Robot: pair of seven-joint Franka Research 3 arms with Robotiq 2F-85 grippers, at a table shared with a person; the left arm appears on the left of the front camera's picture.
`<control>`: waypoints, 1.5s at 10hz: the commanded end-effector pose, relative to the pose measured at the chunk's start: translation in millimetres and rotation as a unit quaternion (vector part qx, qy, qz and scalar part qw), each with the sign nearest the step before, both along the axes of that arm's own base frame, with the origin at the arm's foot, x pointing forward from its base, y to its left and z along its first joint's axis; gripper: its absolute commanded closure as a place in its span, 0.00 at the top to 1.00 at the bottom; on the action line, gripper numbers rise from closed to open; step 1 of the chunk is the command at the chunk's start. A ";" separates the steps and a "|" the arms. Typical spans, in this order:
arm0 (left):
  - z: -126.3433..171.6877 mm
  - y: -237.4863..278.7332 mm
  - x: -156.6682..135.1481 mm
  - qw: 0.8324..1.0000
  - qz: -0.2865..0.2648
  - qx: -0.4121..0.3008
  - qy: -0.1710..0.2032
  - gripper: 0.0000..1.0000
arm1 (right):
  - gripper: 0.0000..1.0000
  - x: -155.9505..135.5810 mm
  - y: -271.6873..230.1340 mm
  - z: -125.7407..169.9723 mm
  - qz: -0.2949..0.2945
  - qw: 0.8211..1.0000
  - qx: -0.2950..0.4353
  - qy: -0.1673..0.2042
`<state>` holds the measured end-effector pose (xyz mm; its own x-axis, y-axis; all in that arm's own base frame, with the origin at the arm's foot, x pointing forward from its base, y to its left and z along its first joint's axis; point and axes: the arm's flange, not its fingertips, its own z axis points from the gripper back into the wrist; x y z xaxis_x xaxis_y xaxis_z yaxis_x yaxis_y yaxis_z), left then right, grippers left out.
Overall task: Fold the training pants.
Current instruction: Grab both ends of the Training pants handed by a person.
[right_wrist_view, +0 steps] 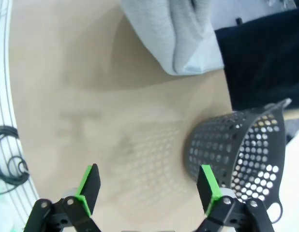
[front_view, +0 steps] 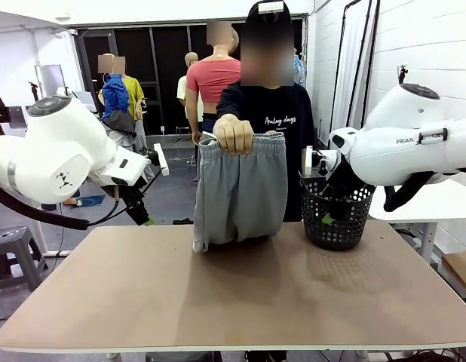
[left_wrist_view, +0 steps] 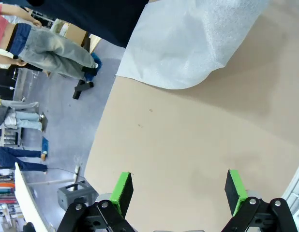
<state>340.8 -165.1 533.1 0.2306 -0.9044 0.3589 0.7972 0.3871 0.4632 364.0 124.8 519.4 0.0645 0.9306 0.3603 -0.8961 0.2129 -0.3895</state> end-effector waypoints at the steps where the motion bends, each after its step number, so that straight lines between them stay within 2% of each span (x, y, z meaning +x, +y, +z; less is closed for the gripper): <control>1: -9.6 -3.5 13.2 0.999 -0.018 0.026 -0.018 1.00 | 1.00 17.3 -1.5 -3.0 0.028 1.000 -0.008 0.003; 2: -3.4 -5.8 9.6 0.999 0.010 0.036 -0.016 1.00 | 1.00 13.9 -1.8 0.7 -0.015 1.000 0.004 -0.011; 3: -6.5 -3.5 5.1 1.000 -0.008 0.011 -0.004 1.00 | 1.00 5.4 -0.3 -5.0 0.014 1.000 -0.010 0.002; 6: -8.3 -5.1 7.9 1.000 -0.009 0.019 -0.006 1.00 | 1.00 8.9 -0.9 -2.5 0.010 1.000 -0.014 -0.002; 7: -15.3 -0.9 21.7 0.999 -0.036 0.023 -0.013 1.00 | 1.00 23.0 3.3 -9.3 0.037 0.999 -0.025 -0.030; 8: -26.4 -0.2 33.8 0.996 -0.083 0.030 -0.025 1.00 | 1.00 41.0 4.6 -20.0 0.062 0.997 -0.021 -0.028; 9: -32.9 -1.2 36.9 0.993 -0.110 0.018 -0.043 1.00 | 1.00 44.5 4.3 -25.3 0.086 0.996 -0.007 -0.032; 11: -46.6 2.7 50.3 0.989 -0.131 -0.008 -0.072 1.00 | 1.00 57.7 4.0 -37.1 0.114 0.992 0.020 -0.054; 13: -63.9 -2.0 57.5 0.980 -0.171 -0.071 -0.074 1.00 | 1.00 58.8 -1.3 -44.1 0.137 0.987 0.070 -0.053; 15: -72.5 -1.5 75.7 0.971 -0.199 -0.107 -0.075 1.00 | 1.00 73.6 -1.6 -51.4 0.158 0.979 0.117 -0.055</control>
